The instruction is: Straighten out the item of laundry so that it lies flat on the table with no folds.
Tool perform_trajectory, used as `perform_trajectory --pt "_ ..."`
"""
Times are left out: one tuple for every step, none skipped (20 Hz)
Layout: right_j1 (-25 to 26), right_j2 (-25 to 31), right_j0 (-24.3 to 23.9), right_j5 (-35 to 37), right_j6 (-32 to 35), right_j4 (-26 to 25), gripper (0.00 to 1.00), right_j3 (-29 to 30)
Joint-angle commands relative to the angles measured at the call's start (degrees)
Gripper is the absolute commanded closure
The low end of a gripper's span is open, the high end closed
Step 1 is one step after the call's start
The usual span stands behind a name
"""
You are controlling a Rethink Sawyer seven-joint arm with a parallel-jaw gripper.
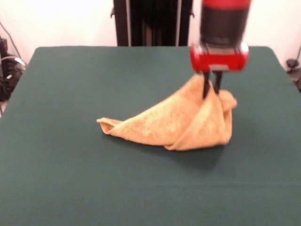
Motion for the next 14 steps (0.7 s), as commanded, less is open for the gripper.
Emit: perform_trajectory --pt "-18.13 0.39 -2.85 17.15 5.52 1.48 1.0 8.87" --pt "-19.28 0.31 -3.41 18.67 5.0 1.37 1.0 9.01" --pt "-20.17 0.68 -4.23 19.32 4.4 1.3 1.0 9.23" --pt "-20.81 0.71 -4.75 20.53 3.93 1.2 1.0 9.12" --pt "-21.47 1.29 -5.6 21.03 3.1 1.2 1.0 9.39" --pt "-21.86 1.09 -5.83 22.45 3.09 0.9 1.0 9.01" --pt "-22.44 1.24 -6.32 23.31 2.87 0.81 1.0 9.02" --pt "-22.74 1.39 -6.72 23.9 2.78 0.67 1.0 8.89" --pt "-23.24 1.83 -7.34 24.07 2.51 0.93 1.0 9.47" --pt "-23.37 2.25 -7.87 24.38 2.47 1.17 1.0 9.63" --pt "-23.75 2.17 -7.97 24.86 2.65 0.94 1.0 9.63" --pt "-24.14 2.09 -8.06 25.34 2.83 0.7 1.0 9.63" --pt "-24.49 2.13 -8.24 25.61 3.03 0.66 1.0 9.59" --pt "-24.69 2.27 -8.55 26.27 3.09 0.74 1.0 9.63"
